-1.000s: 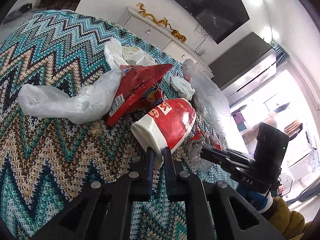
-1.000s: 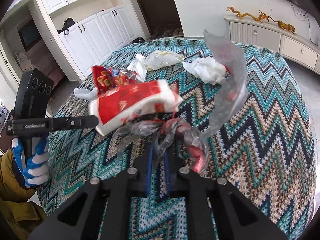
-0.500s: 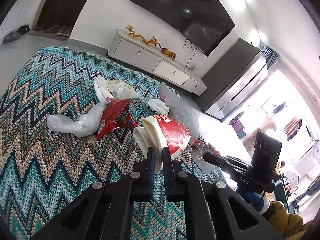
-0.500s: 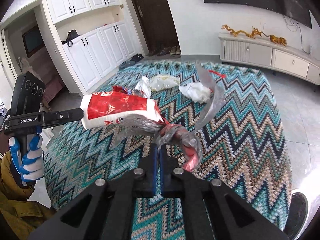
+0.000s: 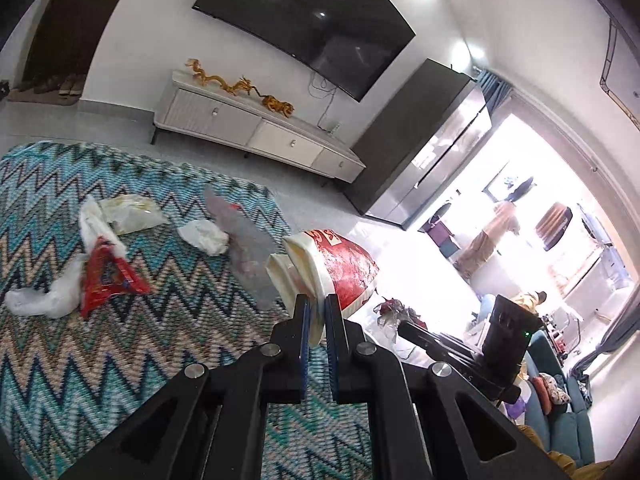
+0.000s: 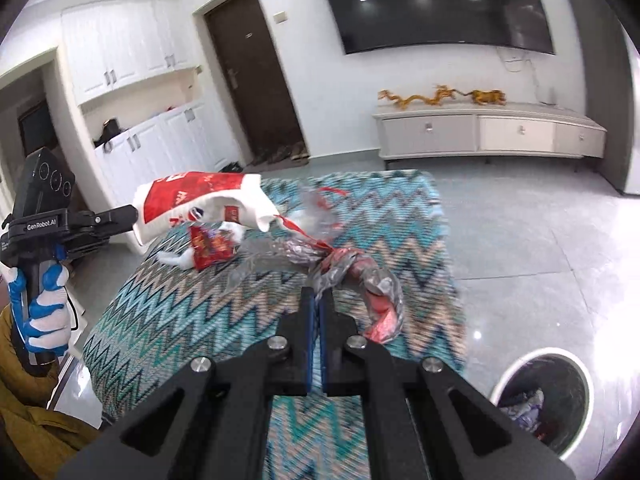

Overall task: Collect trash
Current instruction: 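Open both tools over the white bin to drop the cup and wrapper, then return both tools to the remaining trash on the blanket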

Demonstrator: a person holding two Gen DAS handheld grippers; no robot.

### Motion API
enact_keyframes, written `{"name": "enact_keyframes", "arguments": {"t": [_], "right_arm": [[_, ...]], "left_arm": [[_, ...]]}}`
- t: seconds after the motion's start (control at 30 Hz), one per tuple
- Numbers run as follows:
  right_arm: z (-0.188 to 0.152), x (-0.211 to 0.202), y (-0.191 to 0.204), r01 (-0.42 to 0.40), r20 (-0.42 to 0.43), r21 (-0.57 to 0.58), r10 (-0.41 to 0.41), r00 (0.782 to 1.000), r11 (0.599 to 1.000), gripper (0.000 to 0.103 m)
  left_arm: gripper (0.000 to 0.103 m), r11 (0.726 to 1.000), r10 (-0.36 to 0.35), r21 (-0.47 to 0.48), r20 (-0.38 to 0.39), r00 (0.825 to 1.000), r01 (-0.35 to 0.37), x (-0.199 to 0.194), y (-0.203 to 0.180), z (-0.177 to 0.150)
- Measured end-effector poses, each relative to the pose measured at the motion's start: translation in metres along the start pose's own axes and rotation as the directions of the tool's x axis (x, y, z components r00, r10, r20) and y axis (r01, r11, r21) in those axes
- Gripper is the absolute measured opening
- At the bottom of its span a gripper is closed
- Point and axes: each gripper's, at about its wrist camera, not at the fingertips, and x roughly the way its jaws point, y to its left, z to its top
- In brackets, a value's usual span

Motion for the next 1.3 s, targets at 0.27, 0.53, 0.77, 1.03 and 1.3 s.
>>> {"name": "enact_keyframes", "arguments": {"t": [0.27, 0.53, 0.77, 1.03, 1.3], "right_arm": [[-0.042, -0.055, -0.111, 0.184, 0.026, 0.188, -0.192, 0.981, 0.965, 0.002], [-0.095, -0.051, -0.216, 0.298, -0.075, 0.367, -0.291, 0.954, 0.881, 0.002], [-0.133, -0.010, -0.272, 0.346, -0.196, 0.438, -0.287, 0.938, 0.830, 0.006], [-0.164, 0.014, -0.308, 0.443, -0.314, 0.479, -0.324, 0.893, 0.758, 0.015], [-0.166, -0.006, -0.302, 0.457, -0.279, 0.511, -0.362, 0.890, 0.728, 0.047]], "left_arm": [[0.008, 0.987, -0.081, 0.123, -0.172, 0.982, 0.103, 0.119, -0.096, 0.009], [0.008, 0.976, -0.010, 0.198, -0.375, 0.927, 0.091, 0.263, -0.156, -0.034], [0.009, 0.961, 0.119, 0.278, -0.460, 0.880, 0.015, 0.346, -0.181, -0.081], [0.017, 0.972, 0.121, 0.233, -0.547, 0.828, 0.012, 0.384, -0.180, -0.105], [0.036, 0.957, 0.130, 0.289, -0.451, 0.883, 0.006, 0.342, -0.191, -0.084]]}}
